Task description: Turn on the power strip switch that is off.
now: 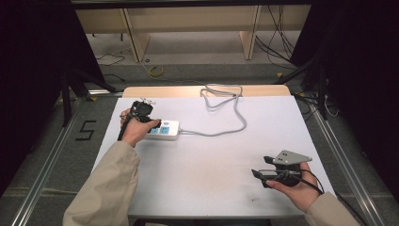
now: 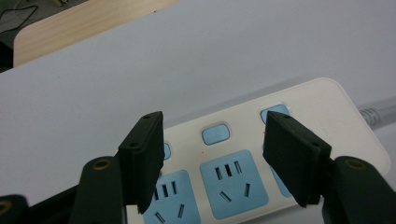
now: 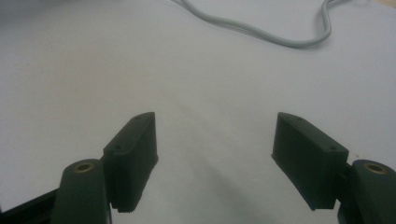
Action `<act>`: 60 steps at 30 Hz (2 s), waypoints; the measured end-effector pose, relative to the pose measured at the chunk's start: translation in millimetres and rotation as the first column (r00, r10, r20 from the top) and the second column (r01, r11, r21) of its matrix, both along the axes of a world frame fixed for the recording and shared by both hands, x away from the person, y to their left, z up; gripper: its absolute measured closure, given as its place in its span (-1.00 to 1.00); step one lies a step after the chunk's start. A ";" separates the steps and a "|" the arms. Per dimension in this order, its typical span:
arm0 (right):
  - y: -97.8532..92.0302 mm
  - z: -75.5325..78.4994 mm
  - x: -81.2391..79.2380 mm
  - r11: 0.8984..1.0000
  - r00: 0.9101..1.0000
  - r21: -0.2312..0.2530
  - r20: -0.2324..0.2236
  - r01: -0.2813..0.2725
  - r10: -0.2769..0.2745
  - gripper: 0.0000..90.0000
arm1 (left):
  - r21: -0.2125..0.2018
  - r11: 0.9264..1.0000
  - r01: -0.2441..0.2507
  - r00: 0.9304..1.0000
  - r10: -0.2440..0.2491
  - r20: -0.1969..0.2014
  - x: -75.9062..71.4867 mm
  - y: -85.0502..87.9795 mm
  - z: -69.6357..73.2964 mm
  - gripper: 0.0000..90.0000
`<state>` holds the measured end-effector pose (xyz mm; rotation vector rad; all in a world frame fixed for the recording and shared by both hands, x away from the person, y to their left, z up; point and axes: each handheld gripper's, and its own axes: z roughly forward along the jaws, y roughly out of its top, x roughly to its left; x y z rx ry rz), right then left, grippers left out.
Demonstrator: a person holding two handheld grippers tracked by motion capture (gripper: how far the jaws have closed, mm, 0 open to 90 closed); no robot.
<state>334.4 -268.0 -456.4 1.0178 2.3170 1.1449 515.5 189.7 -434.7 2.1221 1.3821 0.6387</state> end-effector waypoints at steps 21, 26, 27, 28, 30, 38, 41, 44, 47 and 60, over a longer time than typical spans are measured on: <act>-0.1 0.2 -0.3 1.000 1.000 -0.002 -0.001 -0.003 0.003 -0.31 | -0.063 0.991 0.117 0.993 -0.115 0.022 -40.7 -0.5 3.4 -0.28; -0.2 0.1 0.0 1.000 1.000 -0.002 -0.002 -0.003 0.003 -0.32 | -0.097 0.987 0.131 0.991 -0.128 0.035 -51.5 -0.5 4.0 -0.27; 0.0 0.1 0.0 1.000 1.000 -0.002 -0.002 -0.005 0.005 -0.32 | -0.100 0.986 0.134 0.991 -0.132 0.035 -53.1 -0.5 4.0 -0.26; 0.4 0.2 -0.2 1.000 1.000 0.001 -0.004 -0.002 0.002 -0.32 | -0.100 0.985 0.142 0.990 -0.139 0.036 -55.3 -0.6 3.7 -0.27; 0.4 0.3 -0.2 1.000 1.000 0.000 -0.003 -0.003 0.003 -0.32 | -0.104 0.984 0.145 0.989 -0.141 0.043 -58.4 -1.4 3.6 -0.27; -0.3 0.1 0.5 1.000 1.000 0.004 0.000 -0.006 0.006 -0.32 | -0.121 0.975 0.186 0.981 -0.178 0.072 -74.6 -1.5 4.6 -0.26; -0.3 0.1 0.6 1.000 1.000 0.001 -0.001 -0.009 0.009 -0.32 | -0.128 0.973 0.194 0.979 -0.184 0.087 -80.1 -0.8 6.7 -0.27; -0.3 0.5 0.2 1.000 1.000 0.002 0.002 -0.003 0.003 -0.32 | -0.143 0.969 0.200 0.977 -0.186 0.107 -85.6 -0.3 8.0 -0.28; -0.7 0.4 0.2 1.000 1.000 0.005 0.001 -0.004 0.004 -0.32 | -0.140 0.966 0.217 0.973 -0.201 0.116 -91.7 -0.1 8.6 -0.29; -1.3 0.7 0.0 1.000 1.000 0.004 0.002 -0.012 0.012 -0.34 | -0.141 0.947 0.288 0.955 -0.273 0.116 -119.2 1.2 4.4 -0.39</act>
